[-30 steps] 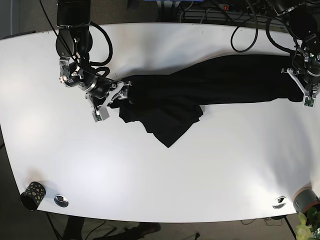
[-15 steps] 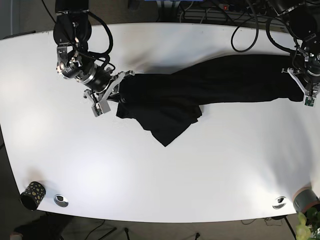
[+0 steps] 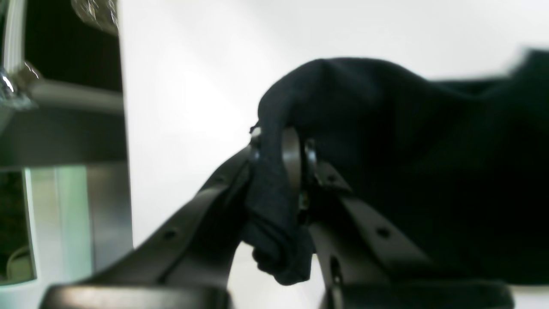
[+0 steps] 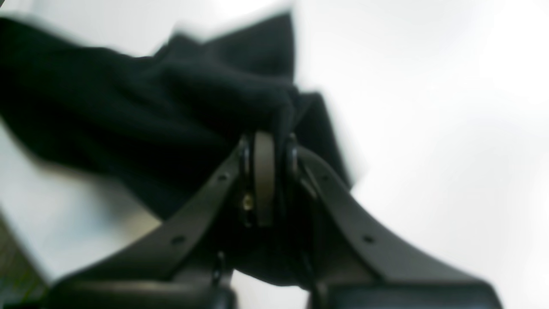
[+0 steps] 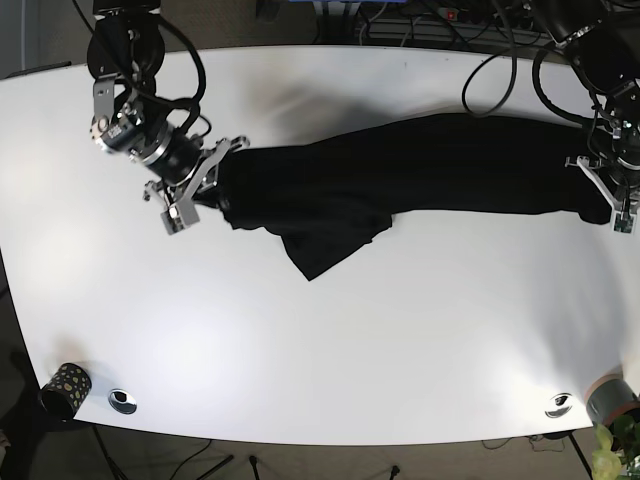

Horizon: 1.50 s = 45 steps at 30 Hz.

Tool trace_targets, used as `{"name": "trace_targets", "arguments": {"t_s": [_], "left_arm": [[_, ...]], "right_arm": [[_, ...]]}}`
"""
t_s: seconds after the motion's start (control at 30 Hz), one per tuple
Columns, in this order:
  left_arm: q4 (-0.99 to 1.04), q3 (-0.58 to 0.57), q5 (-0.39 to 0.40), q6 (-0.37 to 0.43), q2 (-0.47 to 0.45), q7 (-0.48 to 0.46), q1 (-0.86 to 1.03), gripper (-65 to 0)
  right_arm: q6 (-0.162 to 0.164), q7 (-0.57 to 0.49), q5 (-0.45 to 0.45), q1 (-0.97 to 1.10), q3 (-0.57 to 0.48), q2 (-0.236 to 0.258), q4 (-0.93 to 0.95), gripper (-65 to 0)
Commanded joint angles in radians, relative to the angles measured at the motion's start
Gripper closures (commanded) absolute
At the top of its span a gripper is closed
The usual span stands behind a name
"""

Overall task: Fold the T-shirt properly
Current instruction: 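Lift the shirt with both grippers and stretch it between them, then lay the stretched shirt flat on the table and open both grippers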

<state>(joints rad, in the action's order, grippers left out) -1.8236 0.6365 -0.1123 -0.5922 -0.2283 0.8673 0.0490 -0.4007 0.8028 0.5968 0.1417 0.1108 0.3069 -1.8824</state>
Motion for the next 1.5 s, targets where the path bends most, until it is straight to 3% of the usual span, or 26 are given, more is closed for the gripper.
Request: {"name": "trace_targets", "arguments": {"t_s": [0.0,0.1,0.27,0.43,0.53,0.83,1.07,1.47], "left_arm": [[-0.023,-0.030,0.000,0.010,-0.019,-0.023,-0.061,0.0],[-0.023,-0.091,-0.002,0.010,-0.019,-0.021,-0.127,0.0],[0.003,-0.188,-0.005,0.010,-0.019,-0.020,-0.263,0.0],[0.101,-0.261,-0.005,0.011,-0.019,-0.018,-0.426,0.0],[0.192,-0.280,-0.005,0.013,-0.019,-0.018,-0.548,0.0],[0.411,-0.292,-0.003,0.011,-0.062,-0.024,-0.825,0.0],[0.442,-0.303,0.001,0.008,-0.066,-0.024,-0.760,0.0],[0.335,-0.297,0.004,0.007,-0.035,-0.024,-0.427,0.0]], "right_arm": [[0.000,-0.032,0.010,-0.069,0.007,0.038,0.028,0.0],[0.000,-0.032,0.012,-0.156,0.002,0.077,0.074,0.0],[-0.004,0.003,0.012,-0.319,0.000,0.104,0.166,0.0],[-0.085,0.073,0.007,-0.531,0.005,0.119,0.298,0.0],[-0.113,0.082,0.004,-0.669,0.005,0.133,0.387,0.0],[-0.122,0.129,0.012,-0.974,-0.001,0.196,0.536,0.0],[-0.171,0.181,0.012,-0.910,0.014,0.212,0.504,0.0],[-0.171,0.180,0.012,-0.475,0.171,0.125,0.332,0.0]]}}
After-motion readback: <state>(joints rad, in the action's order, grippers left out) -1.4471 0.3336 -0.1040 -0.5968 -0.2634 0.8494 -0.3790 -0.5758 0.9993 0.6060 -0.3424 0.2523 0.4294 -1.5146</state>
